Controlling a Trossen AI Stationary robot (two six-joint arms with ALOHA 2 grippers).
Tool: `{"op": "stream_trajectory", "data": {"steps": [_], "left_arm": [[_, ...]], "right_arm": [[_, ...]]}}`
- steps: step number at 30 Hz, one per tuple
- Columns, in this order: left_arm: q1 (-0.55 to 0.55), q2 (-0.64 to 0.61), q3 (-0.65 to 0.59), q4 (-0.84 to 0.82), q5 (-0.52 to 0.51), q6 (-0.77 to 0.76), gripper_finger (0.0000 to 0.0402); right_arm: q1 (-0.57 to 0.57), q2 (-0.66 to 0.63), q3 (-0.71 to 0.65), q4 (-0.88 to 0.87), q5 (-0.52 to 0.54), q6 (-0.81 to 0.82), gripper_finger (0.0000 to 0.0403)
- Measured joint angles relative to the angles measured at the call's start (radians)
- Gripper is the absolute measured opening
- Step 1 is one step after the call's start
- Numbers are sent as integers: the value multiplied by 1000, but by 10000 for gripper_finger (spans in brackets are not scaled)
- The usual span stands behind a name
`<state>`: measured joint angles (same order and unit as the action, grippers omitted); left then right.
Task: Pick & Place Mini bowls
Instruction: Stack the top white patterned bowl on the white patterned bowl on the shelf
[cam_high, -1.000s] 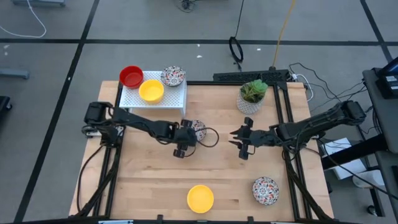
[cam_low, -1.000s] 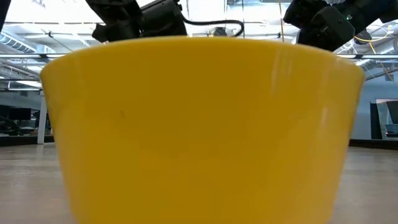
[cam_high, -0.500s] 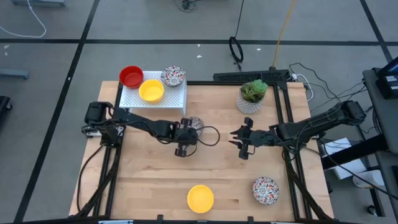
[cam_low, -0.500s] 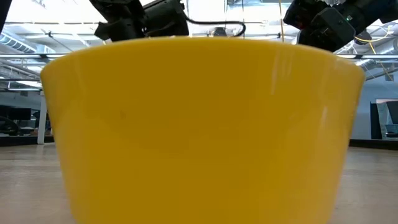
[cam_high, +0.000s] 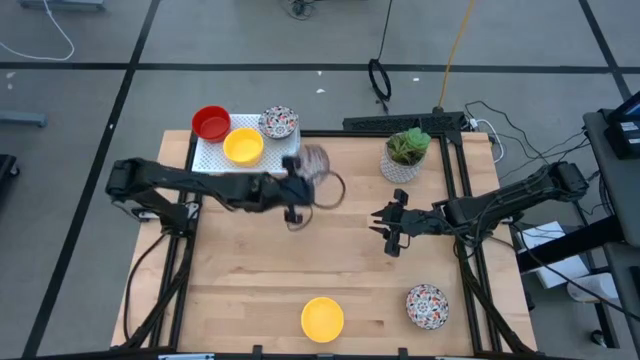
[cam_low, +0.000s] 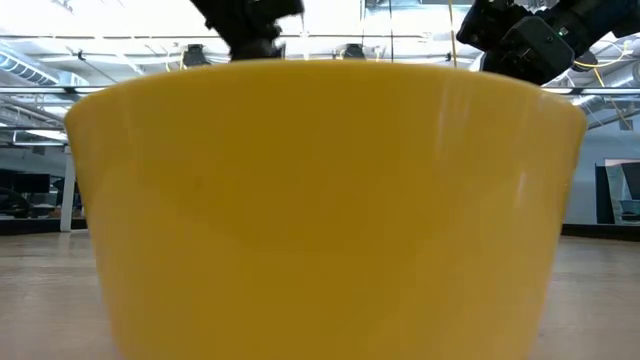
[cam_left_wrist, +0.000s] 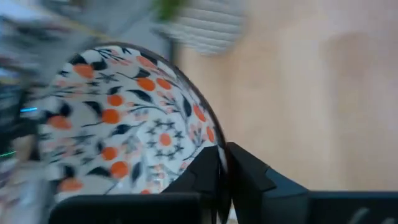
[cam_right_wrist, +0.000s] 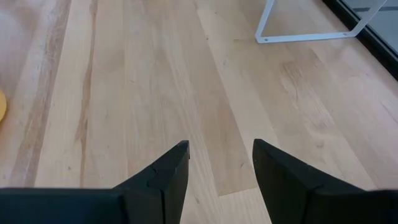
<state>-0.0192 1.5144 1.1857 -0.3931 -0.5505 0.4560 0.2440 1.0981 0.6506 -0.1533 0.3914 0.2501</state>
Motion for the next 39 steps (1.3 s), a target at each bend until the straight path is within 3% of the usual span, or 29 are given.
{"op": "stream_trajectory", "data": {"steps": [5, 8, 11, 17, 27, 33, 39], "left_arm": [[94, -97, 40, -23, -175, 97, 36], [173, -127, 60, -37, -213, 102, 22], [266, -139, 67, -84, -158, 55, 12], [433, -122, 66, -182, 97, -51, 30], [553, -122, 66, -188, 369, -153, 12], [569, -91, 66, -193, 377, -167, 37], [570, -45, 66, -188, 370, -142, 14]], "right_arm": [[0, 0, 0, 6, 0, 0, 164], [0, 0, 1, 10, 0, 0, 164], [0, 0, 1, 15, 0, 0, 164], [0, 0, 1, 13, 0, 0, 164], [0, 0, 1, 13, 1, -7, 164], [0, 0, 1, 12, 1, -8, 164], [0, 0, 1, 6, 1, -8, 164]]}}
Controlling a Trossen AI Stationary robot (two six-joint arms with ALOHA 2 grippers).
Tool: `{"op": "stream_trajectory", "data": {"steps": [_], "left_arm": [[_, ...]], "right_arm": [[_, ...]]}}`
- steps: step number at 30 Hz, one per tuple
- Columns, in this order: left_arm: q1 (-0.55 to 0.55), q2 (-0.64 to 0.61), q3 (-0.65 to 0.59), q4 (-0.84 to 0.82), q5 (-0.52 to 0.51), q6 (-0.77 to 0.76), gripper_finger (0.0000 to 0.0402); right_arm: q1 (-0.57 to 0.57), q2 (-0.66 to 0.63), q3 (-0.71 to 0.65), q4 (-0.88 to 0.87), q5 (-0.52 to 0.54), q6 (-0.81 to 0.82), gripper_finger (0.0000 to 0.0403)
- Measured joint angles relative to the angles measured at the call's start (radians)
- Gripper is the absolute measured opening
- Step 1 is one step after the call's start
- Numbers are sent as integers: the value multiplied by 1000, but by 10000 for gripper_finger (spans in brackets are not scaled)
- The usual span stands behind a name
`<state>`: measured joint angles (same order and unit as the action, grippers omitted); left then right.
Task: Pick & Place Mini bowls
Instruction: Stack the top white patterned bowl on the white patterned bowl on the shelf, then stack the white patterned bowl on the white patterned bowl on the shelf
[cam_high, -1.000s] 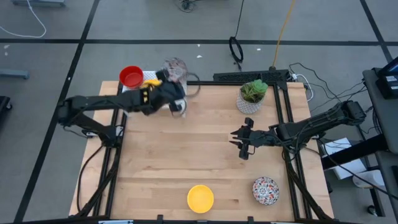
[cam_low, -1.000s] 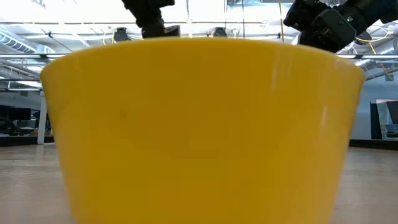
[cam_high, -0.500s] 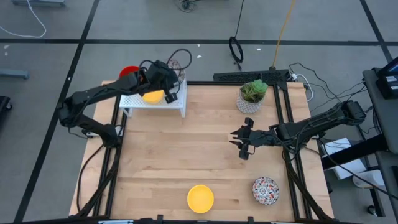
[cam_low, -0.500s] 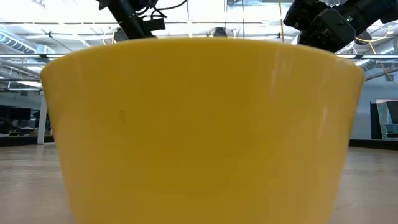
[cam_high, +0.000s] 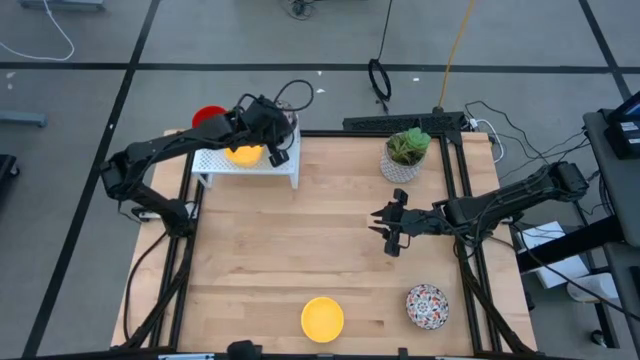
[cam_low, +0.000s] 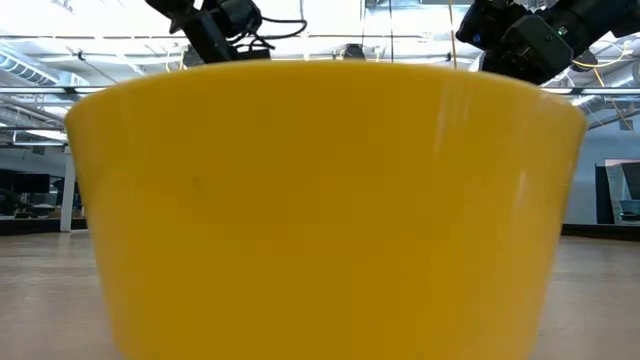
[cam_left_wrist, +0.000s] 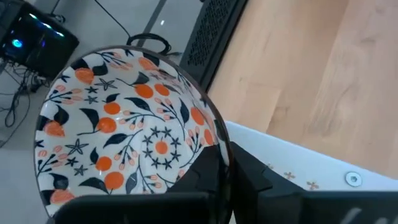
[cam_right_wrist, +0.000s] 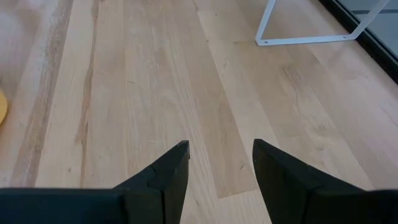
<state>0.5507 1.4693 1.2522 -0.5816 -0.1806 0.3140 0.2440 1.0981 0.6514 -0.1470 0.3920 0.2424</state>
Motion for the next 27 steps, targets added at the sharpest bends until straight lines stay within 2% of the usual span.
{"op": "stream_trajectory", "data": {"steps": [3, 9, 12, 18, 27], "left_arm": [[3, 0, 0, 1, -4, 4, 17], [6, -1, 0, -1, -46, -2, 60], [6, -1, 0, -10, -88, -4, 71], [5, -5, 0, 3, -94, -55, 93], [-24, -35, 0, -2, -92, -97, 182]], "right_arm": [[0, 0, 0, 0, 0, 0, 164], [0, 0, 0, 0, 0, 0, 164], [0, 0, 0, 0, 0, 0, 164], [0, 0, -1, 0, 0, 0, 164], [0, 0, -1, 8, -1, 16, 164]]}}
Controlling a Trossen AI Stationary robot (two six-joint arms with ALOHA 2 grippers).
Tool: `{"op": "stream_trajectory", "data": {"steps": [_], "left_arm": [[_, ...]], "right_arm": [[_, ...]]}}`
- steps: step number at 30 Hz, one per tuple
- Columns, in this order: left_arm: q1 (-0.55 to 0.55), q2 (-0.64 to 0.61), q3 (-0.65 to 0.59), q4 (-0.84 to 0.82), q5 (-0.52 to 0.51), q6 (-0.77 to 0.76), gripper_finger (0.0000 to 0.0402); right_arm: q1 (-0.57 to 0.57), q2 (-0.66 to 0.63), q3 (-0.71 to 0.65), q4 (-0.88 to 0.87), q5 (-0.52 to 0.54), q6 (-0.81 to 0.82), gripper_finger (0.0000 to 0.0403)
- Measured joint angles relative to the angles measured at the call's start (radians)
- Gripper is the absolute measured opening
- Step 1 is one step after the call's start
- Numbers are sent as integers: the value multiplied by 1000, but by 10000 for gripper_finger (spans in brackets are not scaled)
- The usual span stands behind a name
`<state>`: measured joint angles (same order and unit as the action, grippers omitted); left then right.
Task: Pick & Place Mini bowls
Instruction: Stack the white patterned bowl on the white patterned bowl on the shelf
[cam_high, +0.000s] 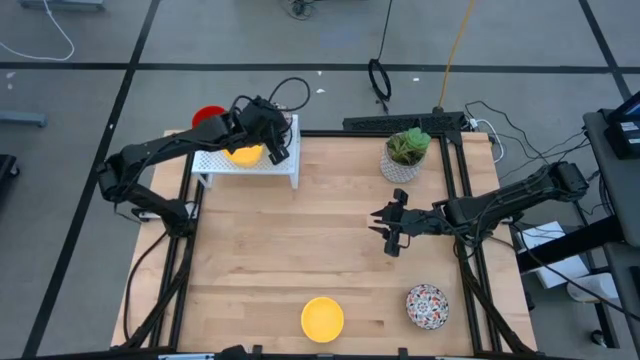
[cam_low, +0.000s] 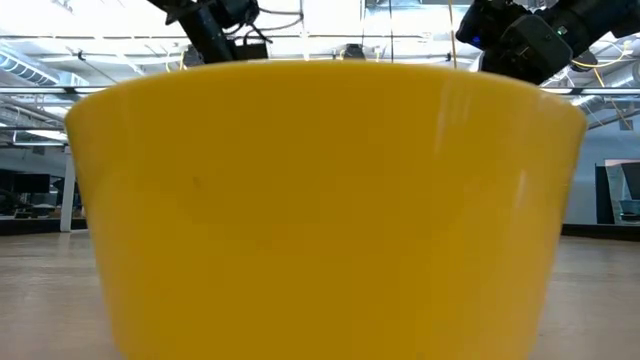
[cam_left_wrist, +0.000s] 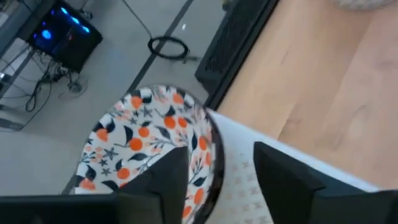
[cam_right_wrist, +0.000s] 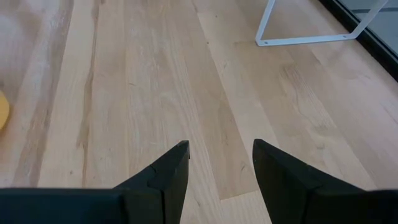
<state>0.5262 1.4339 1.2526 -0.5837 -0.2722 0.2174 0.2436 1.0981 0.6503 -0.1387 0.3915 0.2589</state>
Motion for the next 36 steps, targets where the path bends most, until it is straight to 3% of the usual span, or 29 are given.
{"op": "stream_trajectory", "data": {"steps": [4, 11, 14, 18, 21, 29, 36], "left_arm": [[-45, -29, 0, -17, 27, -93, 209], [-149, -57, 0, -35, 252, -321, 220], [-204, -57, 0, -53, 313, -334, 216], [-278, -56, 0, -65, 316, -312, 205], [-326, -56, 0, -61, 316, -309, 195], [-405, -56, 0, -57, 315, -315, 176], [-437, -56, -1, -56, 287, -333, 168]], "right_arm": [[0, 0, 19, -13, -3, 69, 164], [46, 0, 97, -188, -42, 205, 164], [88, 0, 110, -260, -131, 327, 164], [163, 0, 110, -276, -344, 472, 164], [227, 0, 111, -276, -441, 518, 164], [326, 0, 107, -352, -473, 520, 164], [379, 0, -5, -286, -512, 649, 164]]}}
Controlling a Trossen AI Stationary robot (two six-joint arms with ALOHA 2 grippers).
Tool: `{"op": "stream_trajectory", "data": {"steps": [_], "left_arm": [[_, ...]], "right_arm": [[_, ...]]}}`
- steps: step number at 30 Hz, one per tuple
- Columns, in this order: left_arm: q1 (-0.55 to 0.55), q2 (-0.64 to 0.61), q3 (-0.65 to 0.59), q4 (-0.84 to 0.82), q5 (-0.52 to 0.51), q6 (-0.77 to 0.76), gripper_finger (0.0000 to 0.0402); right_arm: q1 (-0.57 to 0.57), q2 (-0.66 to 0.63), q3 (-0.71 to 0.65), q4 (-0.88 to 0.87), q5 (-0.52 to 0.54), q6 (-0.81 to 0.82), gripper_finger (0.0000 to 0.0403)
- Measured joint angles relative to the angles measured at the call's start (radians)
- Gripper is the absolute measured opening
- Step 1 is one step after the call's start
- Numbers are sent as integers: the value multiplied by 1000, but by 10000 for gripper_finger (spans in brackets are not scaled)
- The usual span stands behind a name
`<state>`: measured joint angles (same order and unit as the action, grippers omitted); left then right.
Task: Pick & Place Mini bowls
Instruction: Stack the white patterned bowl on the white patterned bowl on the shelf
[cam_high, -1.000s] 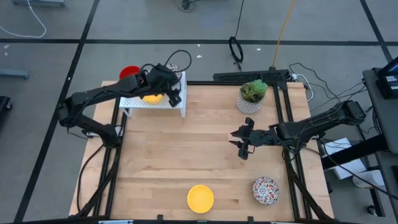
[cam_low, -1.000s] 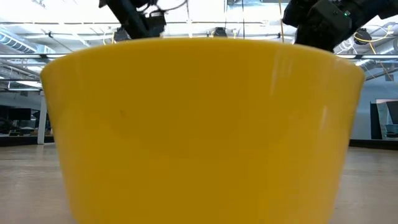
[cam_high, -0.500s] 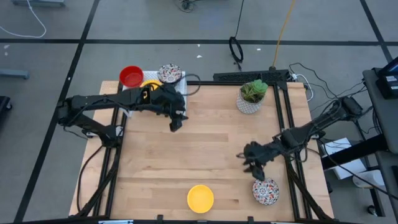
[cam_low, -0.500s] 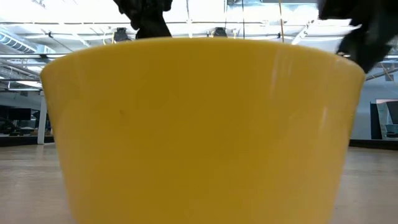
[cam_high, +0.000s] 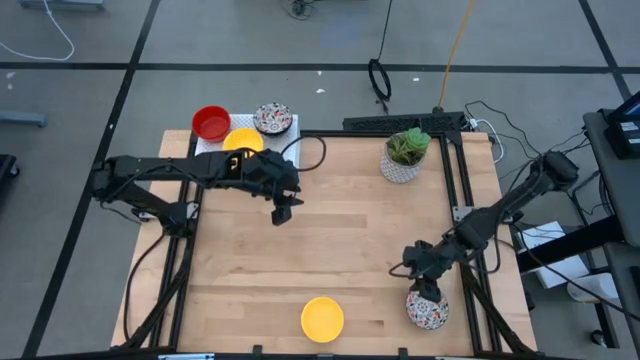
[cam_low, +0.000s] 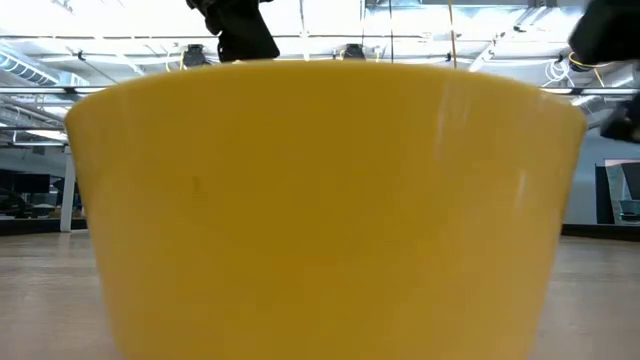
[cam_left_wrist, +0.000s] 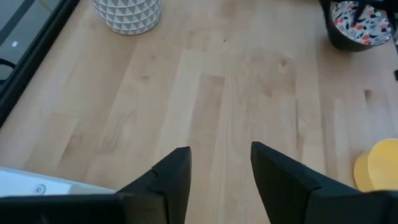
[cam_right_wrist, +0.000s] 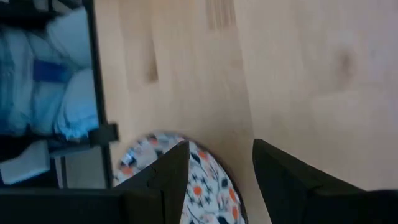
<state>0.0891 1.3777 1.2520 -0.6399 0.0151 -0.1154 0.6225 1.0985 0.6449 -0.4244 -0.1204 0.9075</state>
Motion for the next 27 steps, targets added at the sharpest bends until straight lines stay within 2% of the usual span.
{"op": "stream_trajectory", "data": {"steps": [5, 10, 17, 20, 25, 27], "left_arm": [[-1, 0, 0, 2, -24, -6, 174], [0, 0, 0, 2, -45, -19, 171], [0, 0, 0, 7, -50, -19, 163], [0, 0, 0, 7, -50, -19, 166], [0, 0, 0, 7, -50, -19, 160], [0, 0, 0, 7, -50, -19, 155]], "right_arm": [[24, 0, -83, 83, -20, 5, 164], [28, 0, -146, 140, -90, 35, 164], [28, 0, -222, 139, -75, 37, 155], [28, 0, -231, 137, -62, 3, 122], [7, -2, -230, 212, -67, -62, 25], [-2, 0, -231, 259, -66, -96, 11]]}}
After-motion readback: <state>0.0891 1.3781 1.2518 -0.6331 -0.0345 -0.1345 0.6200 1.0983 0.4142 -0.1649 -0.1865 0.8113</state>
